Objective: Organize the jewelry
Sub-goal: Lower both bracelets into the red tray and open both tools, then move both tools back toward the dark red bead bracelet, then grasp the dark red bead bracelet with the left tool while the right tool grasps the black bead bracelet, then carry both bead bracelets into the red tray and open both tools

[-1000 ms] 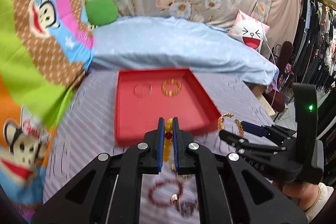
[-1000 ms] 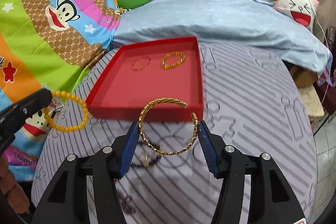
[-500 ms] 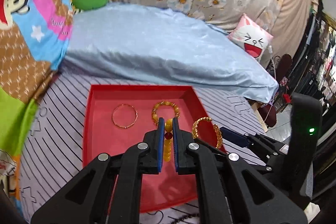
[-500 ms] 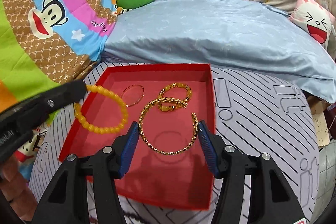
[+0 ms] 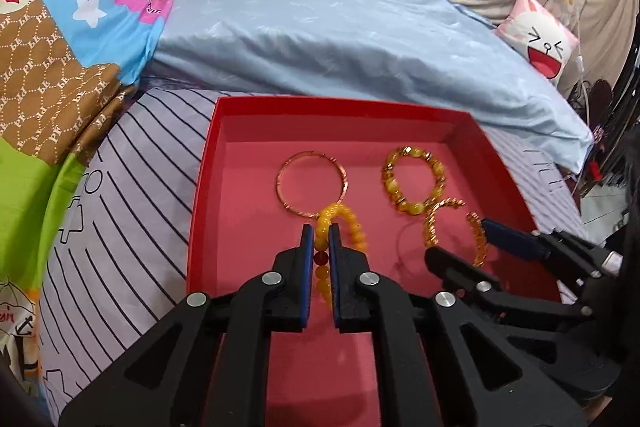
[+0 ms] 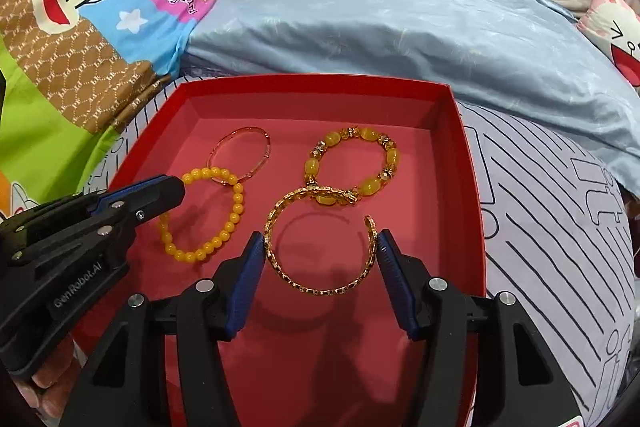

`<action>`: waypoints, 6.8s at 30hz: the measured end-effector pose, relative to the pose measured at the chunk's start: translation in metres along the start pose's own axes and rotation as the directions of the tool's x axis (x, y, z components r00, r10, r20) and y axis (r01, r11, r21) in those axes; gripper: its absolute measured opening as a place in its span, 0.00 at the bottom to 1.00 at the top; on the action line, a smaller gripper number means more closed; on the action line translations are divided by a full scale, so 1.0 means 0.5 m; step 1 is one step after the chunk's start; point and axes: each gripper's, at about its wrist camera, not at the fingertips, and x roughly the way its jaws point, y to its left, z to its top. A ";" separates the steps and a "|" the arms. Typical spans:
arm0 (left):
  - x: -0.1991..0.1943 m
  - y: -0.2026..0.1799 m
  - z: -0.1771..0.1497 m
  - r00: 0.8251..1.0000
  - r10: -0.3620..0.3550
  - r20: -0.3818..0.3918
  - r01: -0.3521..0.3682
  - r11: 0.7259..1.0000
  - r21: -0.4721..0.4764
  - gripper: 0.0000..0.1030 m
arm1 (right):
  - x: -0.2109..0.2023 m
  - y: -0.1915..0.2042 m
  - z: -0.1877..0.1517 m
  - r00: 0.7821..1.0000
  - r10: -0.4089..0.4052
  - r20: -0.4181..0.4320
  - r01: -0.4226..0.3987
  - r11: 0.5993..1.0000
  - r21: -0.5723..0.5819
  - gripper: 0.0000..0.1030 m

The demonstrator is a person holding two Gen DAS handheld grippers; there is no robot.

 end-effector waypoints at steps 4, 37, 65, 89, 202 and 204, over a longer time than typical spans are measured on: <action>0.009 0.002 -0.008 1.000 0.019 -0.021 -0.019 1.000 0.003 0.07 | 0.004 0.002 0.004 1.000 -0.009 -0.018 0.009 1.000 -0.010 0.54; -0.010 0.001 -0.052 0.994 0.111 -0.020 -0.110 0.993 0.029 0.13 | -0.030 0.005 -0.059 0.999 -0.049 -0.020 0.049 0.999 -0.012 0.57; -0.260 -0.050 -0.221 0.991 0.112 0.068 -0.116 0.992 0.048 0.34 | -0.286 0.003 -0.257 0.998 -0.022 0.055 0.021 1.000 0.023 0.57; -0.225 -0.035 -0.399 0.992 0.101 -0.075 -0.100 0.995 0.020 0.32 | -0.288 0.043 -0.427 0.999 0.017 -0.043 -0.016 1.000 0.024 0.57; -0.309 -0.126 -0.087 0.973 -0.175 0.153 0.173 0.985 0.023 0.07 | -0.297 0.009 -0.110 0.980 0.077 0.182 -0.094 0.992 0.086 0.07; -0.279 -0.112 -0.079 0.972 -0.198 0.125 0.201 0.980 -0.013 0.07 | -0.271 0.004 -0.100 0.981 0.098 0.165 -0.116 0.988 0.106 0.07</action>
